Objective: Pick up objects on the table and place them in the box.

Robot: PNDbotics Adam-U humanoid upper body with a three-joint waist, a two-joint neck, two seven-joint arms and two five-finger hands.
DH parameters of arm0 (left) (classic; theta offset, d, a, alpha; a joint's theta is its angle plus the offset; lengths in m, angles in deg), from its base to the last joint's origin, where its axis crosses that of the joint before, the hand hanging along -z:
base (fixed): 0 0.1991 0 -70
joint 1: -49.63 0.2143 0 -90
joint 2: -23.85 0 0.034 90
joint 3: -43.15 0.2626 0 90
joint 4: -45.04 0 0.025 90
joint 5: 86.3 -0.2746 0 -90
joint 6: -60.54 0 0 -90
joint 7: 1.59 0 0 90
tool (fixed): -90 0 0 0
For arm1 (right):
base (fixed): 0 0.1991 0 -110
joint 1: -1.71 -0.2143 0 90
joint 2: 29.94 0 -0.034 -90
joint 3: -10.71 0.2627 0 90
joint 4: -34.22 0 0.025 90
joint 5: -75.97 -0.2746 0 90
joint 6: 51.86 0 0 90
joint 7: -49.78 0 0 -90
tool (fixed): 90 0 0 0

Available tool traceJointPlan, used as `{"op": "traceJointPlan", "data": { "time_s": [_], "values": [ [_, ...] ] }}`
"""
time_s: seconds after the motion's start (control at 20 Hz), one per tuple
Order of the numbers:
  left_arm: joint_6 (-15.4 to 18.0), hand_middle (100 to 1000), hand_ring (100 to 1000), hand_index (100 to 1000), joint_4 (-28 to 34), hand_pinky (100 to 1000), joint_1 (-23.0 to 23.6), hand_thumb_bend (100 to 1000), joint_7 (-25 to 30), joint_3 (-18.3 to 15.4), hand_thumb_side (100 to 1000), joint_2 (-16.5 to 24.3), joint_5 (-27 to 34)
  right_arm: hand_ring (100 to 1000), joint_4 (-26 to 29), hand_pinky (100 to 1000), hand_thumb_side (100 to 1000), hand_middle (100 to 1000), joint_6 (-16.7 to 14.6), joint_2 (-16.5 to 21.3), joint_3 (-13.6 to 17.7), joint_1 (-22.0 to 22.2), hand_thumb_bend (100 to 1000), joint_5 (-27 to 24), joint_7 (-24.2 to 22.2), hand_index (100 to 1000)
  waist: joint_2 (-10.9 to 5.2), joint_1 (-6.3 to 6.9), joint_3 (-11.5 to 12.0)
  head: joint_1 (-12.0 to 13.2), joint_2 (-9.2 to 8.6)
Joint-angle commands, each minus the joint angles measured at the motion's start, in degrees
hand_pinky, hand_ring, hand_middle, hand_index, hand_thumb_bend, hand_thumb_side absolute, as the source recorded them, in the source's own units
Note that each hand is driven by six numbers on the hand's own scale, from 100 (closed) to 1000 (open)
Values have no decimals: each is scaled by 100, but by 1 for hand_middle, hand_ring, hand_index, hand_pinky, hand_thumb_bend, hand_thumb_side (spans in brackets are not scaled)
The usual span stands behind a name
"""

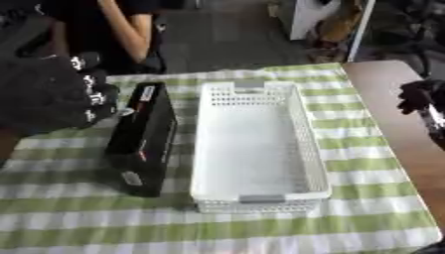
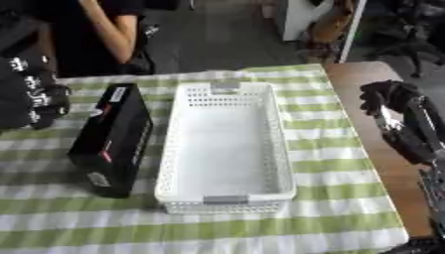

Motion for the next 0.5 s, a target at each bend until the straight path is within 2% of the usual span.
{"op": "traceJointPlan", "data": {
  "time_s": [0.05, 0.25, 0.5],
  "values": [
    [87, 1000, 1000, 1000, 166, 1000, -70, 1000, 92, -145, 902, 143, -11, 546, 50, 512, 769, 572, -1, 146, 63, -33, 254, 7, -18, 722, -49, 3, 0, -67, -88],
    [218, 1000, 1000, 1000, 181, 1000, -49, 1000, 209, -162, 985, 161, 82, 545, 47, 512, 769, 571, -3, 149, 64, -29, 251, 6, -27, 722, -50, 4, 0, -71, -92],
    [332, 1000, 1000, 1000, 162, 1000, -38, 1000, 399, -158, 988, 163, 185, 544, 49, 512, 768, 569, -3, 151, 66, -27, 251, 6, -31, 721, -51, 4, -3, -71, -96]
  ]
}}
